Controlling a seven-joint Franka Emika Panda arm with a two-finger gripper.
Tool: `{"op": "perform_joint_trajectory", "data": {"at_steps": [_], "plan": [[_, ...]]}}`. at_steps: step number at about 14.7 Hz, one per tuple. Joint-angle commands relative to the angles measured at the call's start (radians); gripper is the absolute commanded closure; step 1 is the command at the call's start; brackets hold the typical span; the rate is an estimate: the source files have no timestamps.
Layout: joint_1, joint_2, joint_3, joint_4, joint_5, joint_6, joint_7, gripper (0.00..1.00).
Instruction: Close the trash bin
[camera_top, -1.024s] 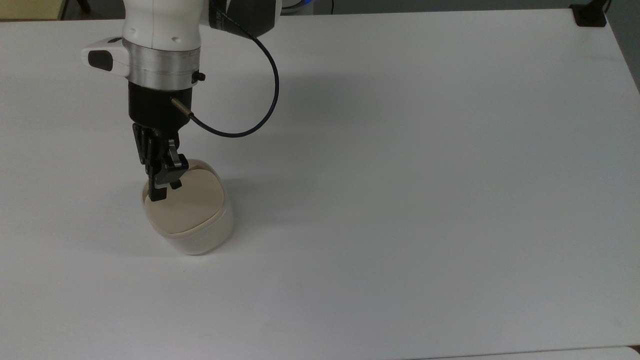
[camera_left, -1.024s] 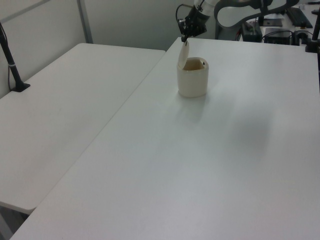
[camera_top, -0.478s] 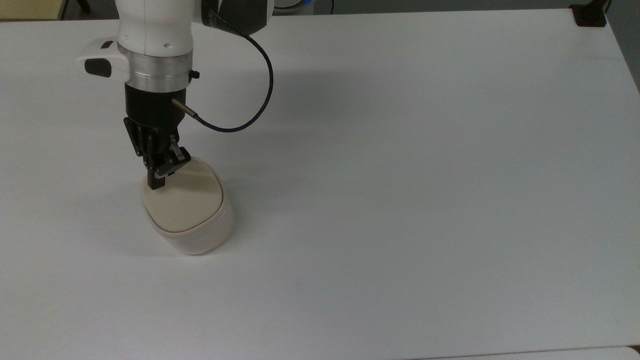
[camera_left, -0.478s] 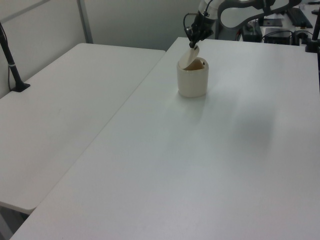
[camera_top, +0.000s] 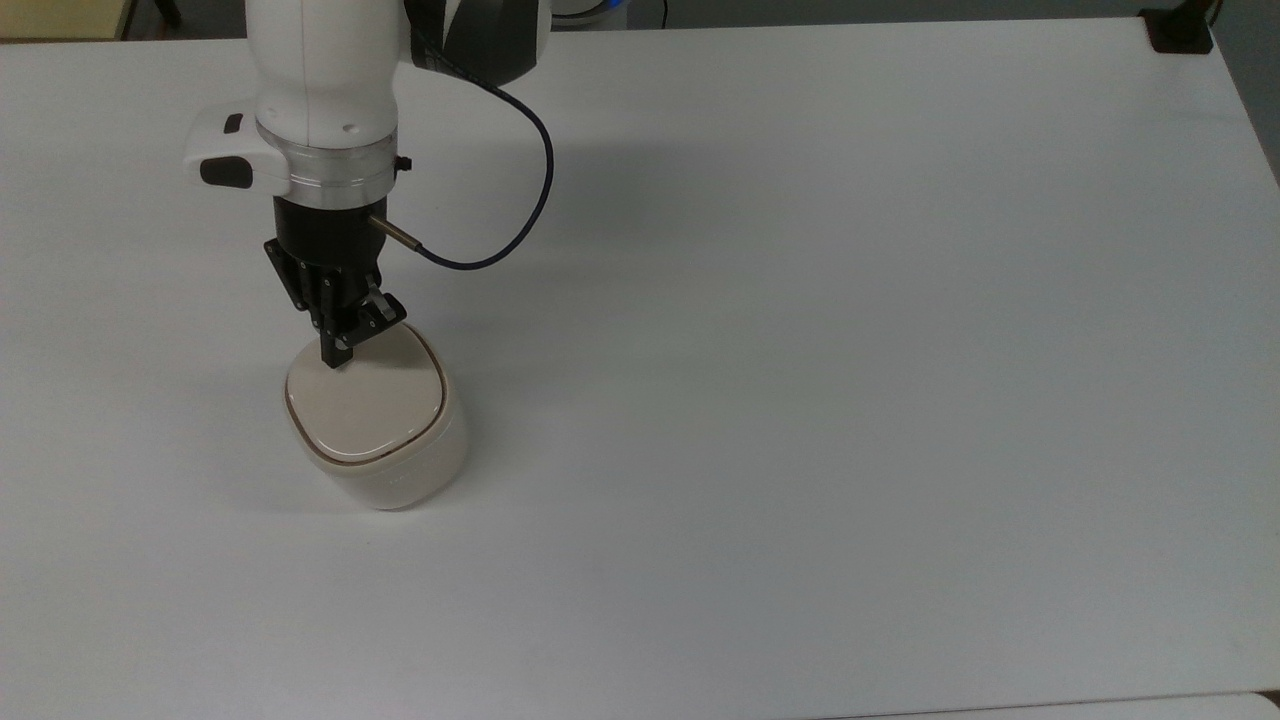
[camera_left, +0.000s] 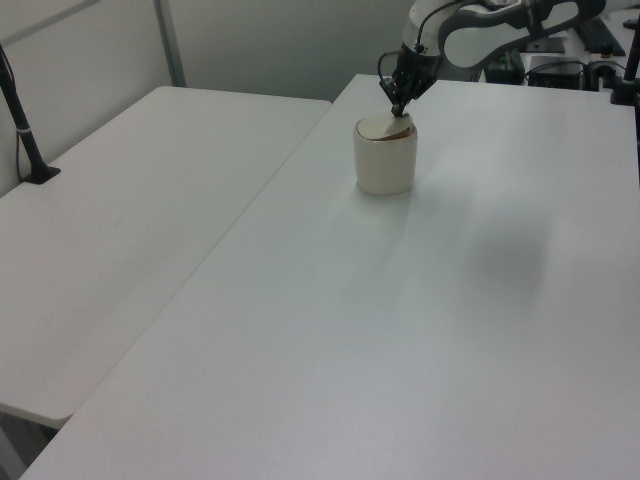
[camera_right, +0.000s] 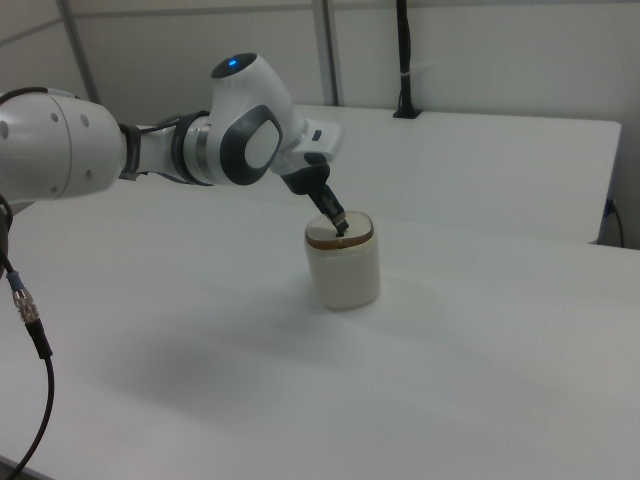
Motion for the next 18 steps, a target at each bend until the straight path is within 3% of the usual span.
{"op": "perform_joint_trajectory", "data": {"at_steps": [1, 5, 11, 14, 15, 16, 18], "plan": [[-0.002, -0.002, 0.009, -0.034, -0.021, -0.014, -0.015, 1.0], [-0.004, 0.012, 0.014, -0.06, -0.067, -0.015, -0.004, 1.0], [-0.008, -0.143, 0.02, 0.007, 0.042, -0.211, -0.013, 1.0], [-0.007, -0.222, 0.06, 0.02, 0.048, -0.358, -0.015, 0.94], [-0.005, -0.248, 0.072, 0.02, 0.056, -0.409, -0.015, 0.87], [-0.004, -0.27, 0.078, 0.02, 0.079, -0.459, -0.024, 0.68], [0.016, -0.327, 0.078, 0.017, 0.14, -0.568, -0.079, 0.17]]}}
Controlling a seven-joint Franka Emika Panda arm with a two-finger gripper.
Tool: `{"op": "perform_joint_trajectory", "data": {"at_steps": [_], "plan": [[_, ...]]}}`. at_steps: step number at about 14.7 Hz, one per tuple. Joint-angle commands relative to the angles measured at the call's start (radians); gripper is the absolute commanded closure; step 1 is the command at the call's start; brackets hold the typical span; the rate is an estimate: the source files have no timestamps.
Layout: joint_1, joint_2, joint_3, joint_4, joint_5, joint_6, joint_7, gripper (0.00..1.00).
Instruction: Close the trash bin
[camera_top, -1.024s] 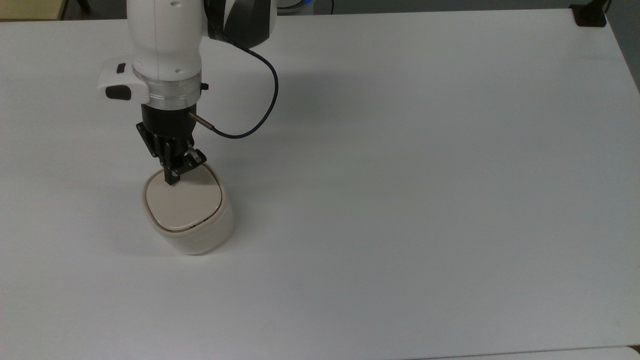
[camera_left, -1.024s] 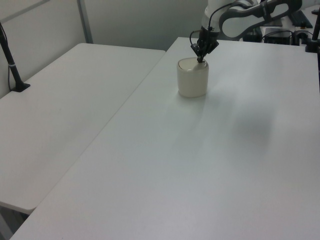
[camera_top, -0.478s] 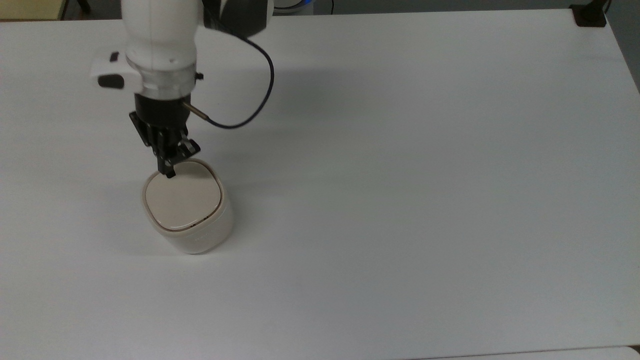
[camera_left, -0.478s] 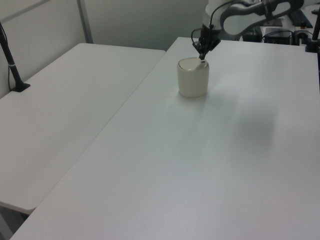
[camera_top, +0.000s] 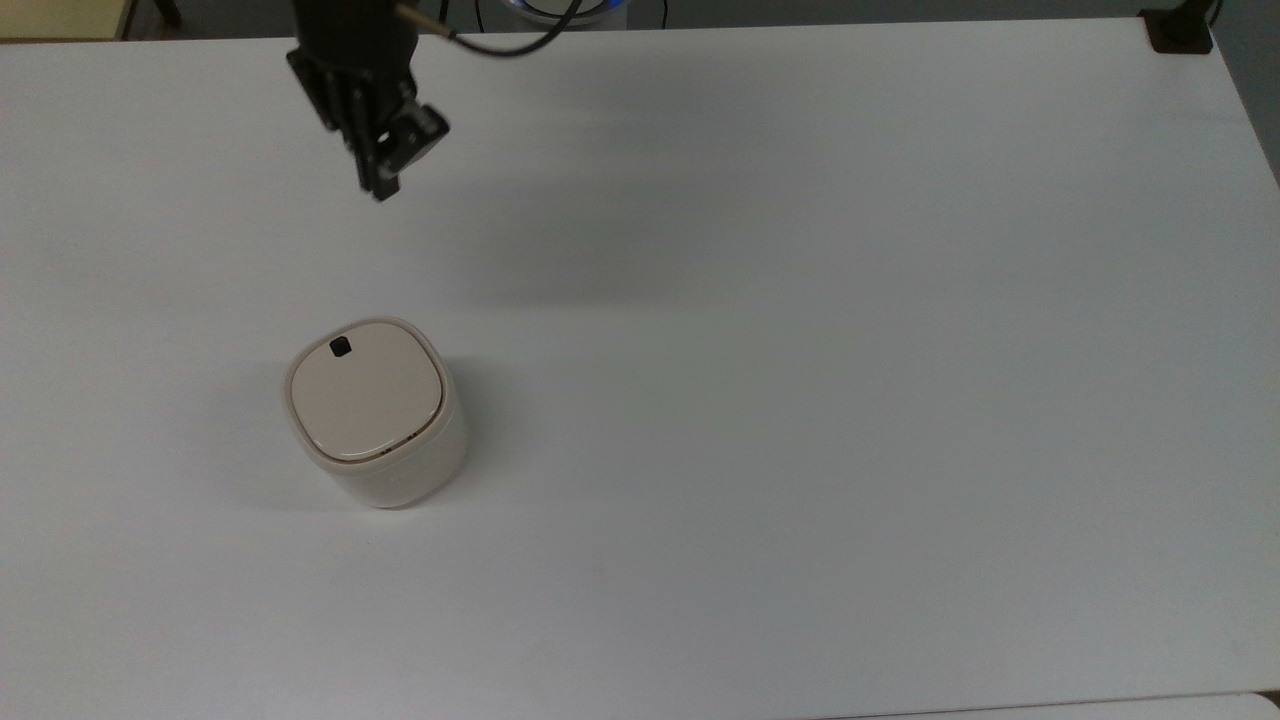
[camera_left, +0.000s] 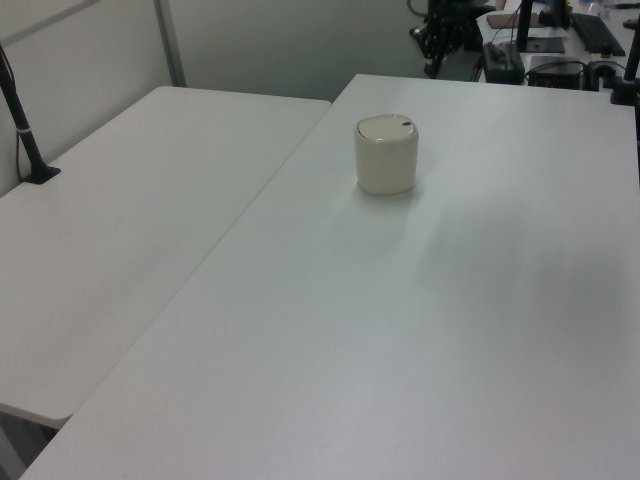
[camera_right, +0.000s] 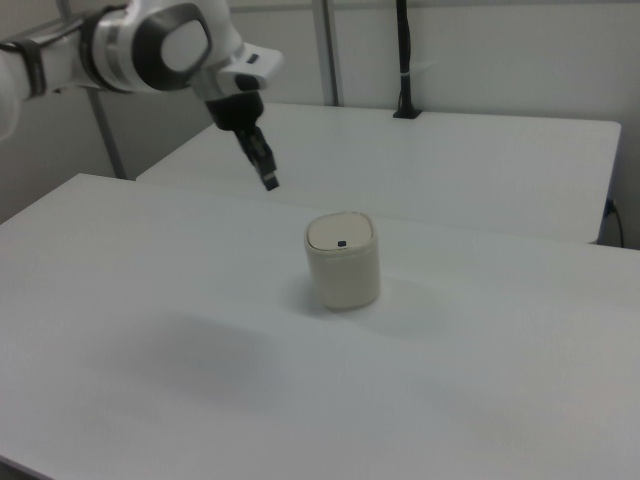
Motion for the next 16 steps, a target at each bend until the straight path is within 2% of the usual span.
{"op": "perform_joint_trajectory", "data": {"at_steps": [1, 5, 10, 16], "plan": [[0.043, -0.111, 0.001, -0.038, 0.072, -0.174, -0.093, 0.0], [0.065, -0.144, 0.001, -0.058, 0.089, -0.236, -0.289, 0.0], [0.056, -0.142, 0.001, -0.067, 0.089, -0.23, -0.68, 0.0], [0.063, -0.139, 0.001, -0.065, 0.092, -0.225, -0.684, 0.0]]}}
